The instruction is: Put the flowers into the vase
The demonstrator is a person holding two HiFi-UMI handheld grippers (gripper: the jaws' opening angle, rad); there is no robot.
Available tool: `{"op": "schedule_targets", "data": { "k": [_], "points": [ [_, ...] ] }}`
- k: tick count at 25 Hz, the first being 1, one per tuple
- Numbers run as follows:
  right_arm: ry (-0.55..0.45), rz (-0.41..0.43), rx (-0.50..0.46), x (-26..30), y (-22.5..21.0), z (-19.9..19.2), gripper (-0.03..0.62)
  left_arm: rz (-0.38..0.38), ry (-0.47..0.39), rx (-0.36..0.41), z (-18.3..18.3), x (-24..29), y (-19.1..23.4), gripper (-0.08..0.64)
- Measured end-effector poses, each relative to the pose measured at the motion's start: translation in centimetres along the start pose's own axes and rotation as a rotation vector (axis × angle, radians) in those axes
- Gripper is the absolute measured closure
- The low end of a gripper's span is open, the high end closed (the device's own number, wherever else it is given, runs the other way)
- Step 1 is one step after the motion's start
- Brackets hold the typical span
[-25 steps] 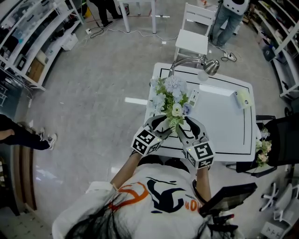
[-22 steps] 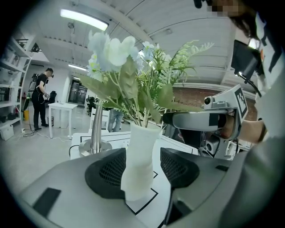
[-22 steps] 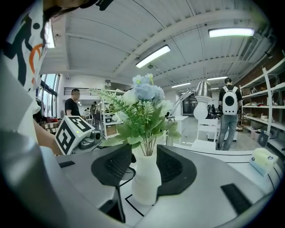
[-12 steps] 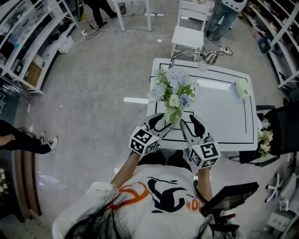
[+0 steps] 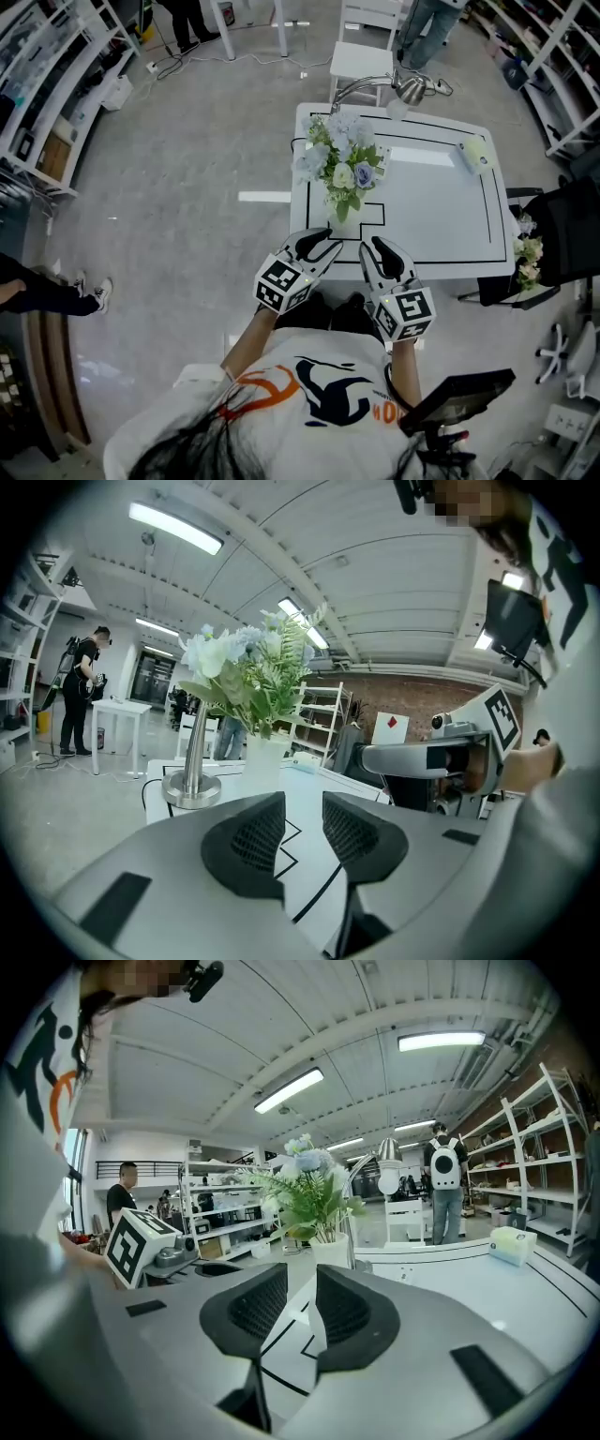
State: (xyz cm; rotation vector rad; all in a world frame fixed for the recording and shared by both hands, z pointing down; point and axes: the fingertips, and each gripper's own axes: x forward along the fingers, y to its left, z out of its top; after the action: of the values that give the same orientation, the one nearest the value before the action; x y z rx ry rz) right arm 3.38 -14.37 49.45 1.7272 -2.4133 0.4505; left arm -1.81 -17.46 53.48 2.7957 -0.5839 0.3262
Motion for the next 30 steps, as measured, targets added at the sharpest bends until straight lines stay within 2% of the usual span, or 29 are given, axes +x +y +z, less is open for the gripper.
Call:
{"op": "schedule_targets", "data": {
  "k": [9,16,30],
  "points": [
    [-0.021,-0.030,0.021,-3.1,-1.3,0.1,0.515,-0.024,-0.007,0.010,0.5,0.6,-3.3,0.436],
    [-0.015,0.009,0.041,-7.3,-1.0,-1.3,0.532,0.025,-0.044,-0.012,1.0,-0.1,-7.6,0.449],
    [-0.010,0.095,0.043,-17.0,1.5,-5.6,0.558,0.091,-0.011,-0.006,-3.5,-3.5,-18.2,0.449]
  ]
}}
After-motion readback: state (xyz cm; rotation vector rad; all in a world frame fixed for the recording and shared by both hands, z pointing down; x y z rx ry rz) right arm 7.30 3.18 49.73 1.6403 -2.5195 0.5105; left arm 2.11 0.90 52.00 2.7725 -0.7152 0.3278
